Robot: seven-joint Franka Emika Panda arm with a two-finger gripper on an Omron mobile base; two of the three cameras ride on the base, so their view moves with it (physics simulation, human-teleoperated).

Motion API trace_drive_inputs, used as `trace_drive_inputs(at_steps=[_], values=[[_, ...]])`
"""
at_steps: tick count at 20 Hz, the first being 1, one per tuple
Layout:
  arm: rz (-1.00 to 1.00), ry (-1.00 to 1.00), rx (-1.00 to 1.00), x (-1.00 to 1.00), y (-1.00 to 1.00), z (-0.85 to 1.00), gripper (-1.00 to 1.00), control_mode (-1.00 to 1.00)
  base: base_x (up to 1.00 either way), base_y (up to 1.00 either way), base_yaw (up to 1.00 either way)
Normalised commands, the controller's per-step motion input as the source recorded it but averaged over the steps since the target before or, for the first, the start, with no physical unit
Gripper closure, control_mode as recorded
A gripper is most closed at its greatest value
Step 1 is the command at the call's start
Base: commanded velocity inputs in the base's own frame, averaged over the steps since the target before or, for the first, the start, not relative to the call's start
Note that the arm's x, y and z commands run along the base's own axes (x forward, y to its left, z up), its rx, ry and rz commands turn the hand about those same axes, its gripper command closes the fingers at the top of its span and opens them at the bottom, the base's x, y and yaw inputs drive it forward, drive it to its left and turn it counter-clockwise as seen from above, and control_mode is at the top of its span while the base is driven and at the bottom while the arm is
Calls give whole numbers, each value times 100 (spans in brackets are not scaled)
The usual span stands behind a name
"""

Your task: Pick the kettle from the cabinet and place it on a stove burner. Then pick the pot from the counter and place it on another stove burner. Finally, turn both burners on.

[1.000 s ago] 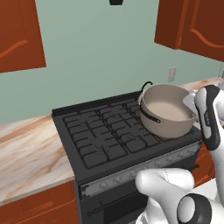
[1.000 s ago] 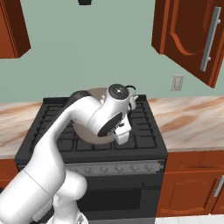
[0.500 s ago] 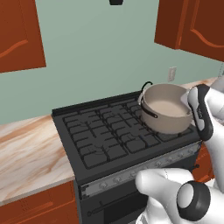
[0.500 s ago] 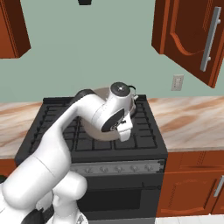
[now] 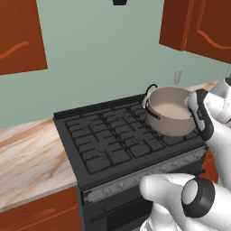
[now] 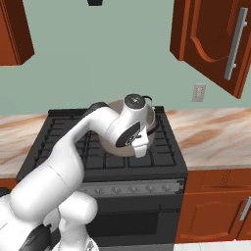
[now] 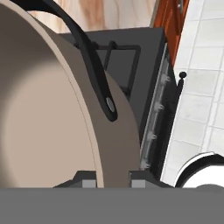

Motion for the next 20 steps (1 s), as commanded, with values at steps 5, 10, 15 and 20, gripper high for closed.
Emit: trace_drive_inputs(at_steps=[5, 10, 15, 20], values=[[-7, 0, 0, 25, -8, -15, 100, -100, 0, 0, 0], [-7, 1, 0, 21, -12, -20, 100, -100, 0, 0, 0], [-6, 3, 0, 20, -12, -18, 100, -100, 0, 0, 0], [-6, 5, 0, 22, -7, -18, 100, -100, 0, 0, 0]])
